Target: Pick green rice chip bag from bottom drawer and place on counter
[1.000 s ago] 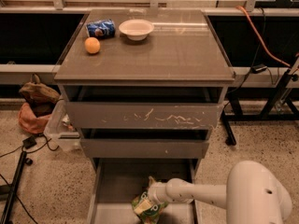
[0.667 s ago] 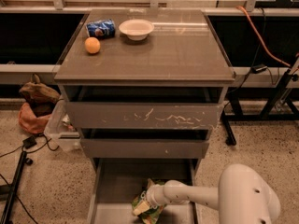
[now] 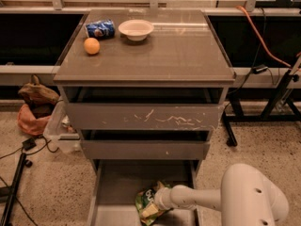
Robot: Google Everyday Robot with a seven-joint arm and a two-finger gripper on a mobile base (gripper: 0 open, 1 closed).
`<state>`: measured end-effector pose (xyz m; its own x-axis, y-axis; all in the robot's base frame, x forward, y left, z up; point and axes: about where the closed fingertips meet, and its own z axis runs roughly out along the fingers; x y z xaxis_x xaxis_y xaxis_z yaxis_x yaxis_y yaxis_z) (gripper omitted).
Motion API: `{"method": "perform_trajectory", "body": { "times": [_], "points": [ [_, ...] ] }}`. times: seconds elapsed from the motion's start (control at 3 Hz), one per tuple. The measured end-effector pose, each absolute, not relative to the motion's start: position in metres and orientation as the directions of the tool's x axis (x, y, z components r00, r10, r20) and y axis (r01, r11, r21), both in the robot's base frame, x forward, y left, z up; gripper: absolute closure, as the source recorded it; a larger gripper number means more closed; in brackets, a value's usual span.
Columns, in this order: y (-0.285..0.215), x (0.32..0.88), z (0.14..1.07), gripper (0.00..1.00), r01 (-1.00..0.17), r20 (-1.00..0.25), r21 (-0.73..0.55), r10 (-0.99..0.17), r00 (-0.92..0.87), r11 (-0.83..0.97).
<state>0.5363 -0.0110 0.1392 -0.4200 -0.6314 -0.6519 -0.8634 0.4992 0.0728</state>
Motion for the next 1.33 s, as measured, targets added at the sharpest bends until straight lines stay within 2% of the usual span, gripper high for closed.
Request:
{"method": "perform_trajectory", "body": {
  "times": [0.33,1.33],
  "points": [
    [-0.0303,0.531,0.1449,0.19,-0.849,-0.649,0.057,-0.627,-0.432,0.525],
    [-0.0394,0.5269,0.1547,0.88,-0.833,-0.664,0.062,-0.601,-0.445,0.549]
  ]
}}
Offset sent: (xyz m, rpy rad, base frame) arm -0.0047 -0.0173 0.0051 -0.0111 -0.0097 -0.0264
